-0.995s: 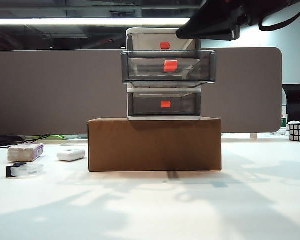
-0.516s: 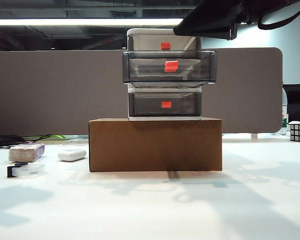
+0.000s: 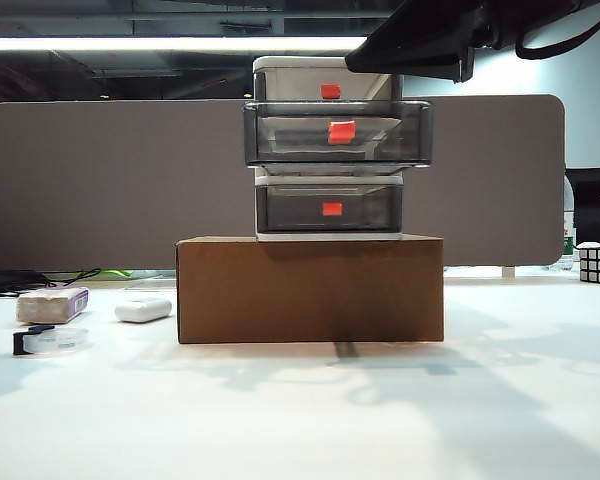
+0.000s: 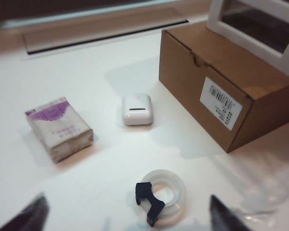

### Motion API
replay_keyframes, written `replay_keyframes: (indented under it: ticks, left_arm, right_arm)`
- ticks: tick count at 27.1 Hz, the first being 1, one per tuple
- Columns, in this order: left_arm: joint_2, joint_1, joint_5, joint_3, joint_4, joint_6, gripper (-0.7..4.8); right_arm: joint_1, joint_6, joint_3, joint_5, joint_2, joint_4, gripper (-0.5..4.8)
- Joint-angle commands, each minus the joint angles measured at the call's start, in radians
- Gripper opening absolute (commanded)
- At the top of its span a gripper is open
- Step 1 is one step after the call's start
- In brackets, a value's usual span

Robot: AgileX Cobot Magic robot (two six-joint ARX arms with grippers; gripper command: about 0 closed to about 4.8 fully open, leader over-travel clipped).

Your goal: Open the second layer of the drawer on the table, pick up the transparent tape on the table and put it in, and finally close the drawer.

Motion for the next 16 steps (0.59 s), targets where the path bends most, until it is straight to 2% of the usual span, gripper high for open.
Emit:
replay_keyframes:
  ticks: [1, 5, 9, 14, 16]
  left_arm:
    - [0.131, -0.005, 0.066, 0.001, 0.138, 0.010, 4.79]
    - [0.296, -0.005, 0.076, 0.001, 0.220, 0.011, 4.79]
    - [0.504, -0.008, 0.141, 0.001, 0.360, 0.049, 4.79]
    - [0.712, -0.086, 0.140, 0.002, 0.543, 0.074, 4.79]
    - [0.768, -0.126, 0.109, 0.010, 0.586, 0.074, 4.79]
  right_arm:
    - [0.001, 0.004, 0.005, -0.003, -0.003, -0.011, -0.05]
    - [0.001, 0.004, 0.004, -0.003, -0.003, -0.019, -0.05]
    - [0.001, 0.004, 0.004, -0.003, -0.003, -0.019, -0.05]
    - [0.001, 0.004, 0.004, -0.003, -0.003, -0.019, -0.05]
    - [0.001, 0.004, 0.004, -0.003, -0.003, -0.020, -0.05]
